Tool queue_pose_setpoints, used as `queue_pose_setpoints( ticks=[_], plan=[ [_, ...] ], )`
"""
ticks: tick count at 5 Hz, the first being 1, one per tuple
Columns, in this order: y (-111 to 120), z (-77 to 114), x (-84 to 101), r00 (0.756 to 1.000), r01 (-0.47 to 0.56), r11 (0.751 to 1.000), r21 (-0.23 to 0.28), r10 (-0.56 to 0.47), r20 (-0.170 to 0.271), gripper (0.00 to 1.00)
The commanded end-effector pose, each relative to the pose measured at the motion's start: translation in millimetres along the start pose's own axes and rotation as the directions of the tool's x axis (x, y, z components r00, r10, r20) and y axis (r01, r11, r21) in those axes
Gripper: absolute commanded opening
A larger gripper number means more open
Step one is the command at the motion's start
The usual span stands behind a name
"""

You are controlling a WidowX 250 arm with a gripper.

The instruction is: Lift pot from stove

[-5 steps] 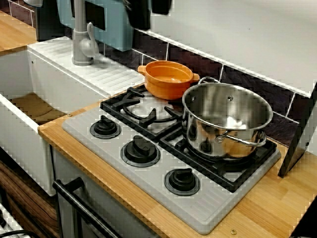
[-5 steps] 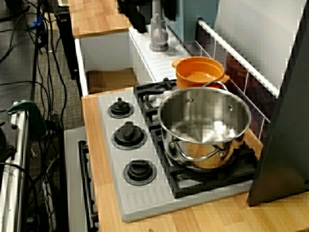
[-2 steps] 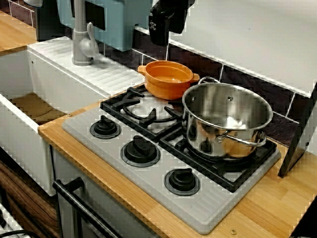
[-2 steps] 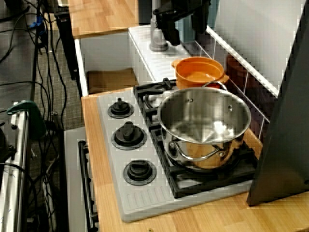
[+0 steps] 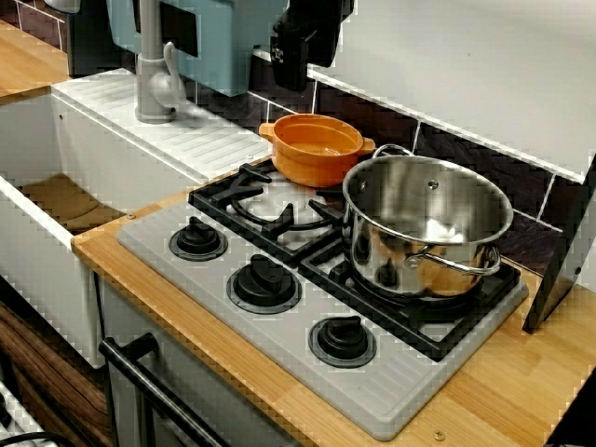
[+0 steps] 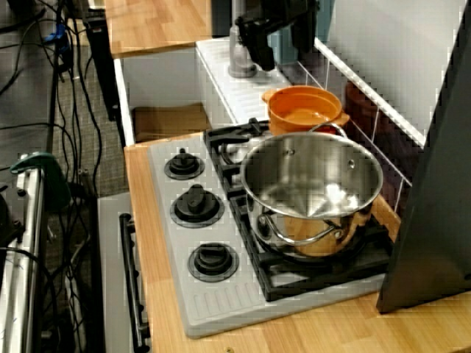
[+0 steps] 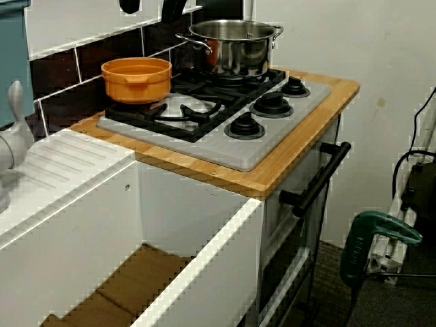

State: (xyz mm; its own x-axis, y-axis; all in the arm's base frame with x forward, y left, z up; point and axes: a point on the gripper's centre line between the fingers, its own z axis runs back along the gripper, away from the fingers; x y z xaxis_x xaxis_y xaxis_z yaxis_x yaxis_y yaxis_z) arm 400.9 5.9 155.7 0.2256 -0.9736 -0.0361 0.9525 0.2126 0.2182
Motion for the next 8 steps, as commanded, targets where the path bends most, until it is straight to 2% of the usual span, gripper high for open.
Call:
queue_pose_setpoints(
  ticks=[1,2,5,7,8],
  plan=[
    [15,-13.7,-1.6,0.999,-0.03,1.0,-0.008,0.03,0.017,1.0],
    [14,-25.3,-0.1,1.0,-0.017,1.0,-0.02,0.017,-0.005,1.0],
    [-8,-12.3,-0.1,1.0,-0.018,0.999,-0.048,0.018,0.018,1.0],
    [-22,-22.2,4.0,1.0,-0.02,0.998,-0.056,0.021,0.011,1.0],
    [-21,-29.0,4.7,1.0,-0.03,0.998,-0.056,0.03,0.006,1.0]
  ],
)
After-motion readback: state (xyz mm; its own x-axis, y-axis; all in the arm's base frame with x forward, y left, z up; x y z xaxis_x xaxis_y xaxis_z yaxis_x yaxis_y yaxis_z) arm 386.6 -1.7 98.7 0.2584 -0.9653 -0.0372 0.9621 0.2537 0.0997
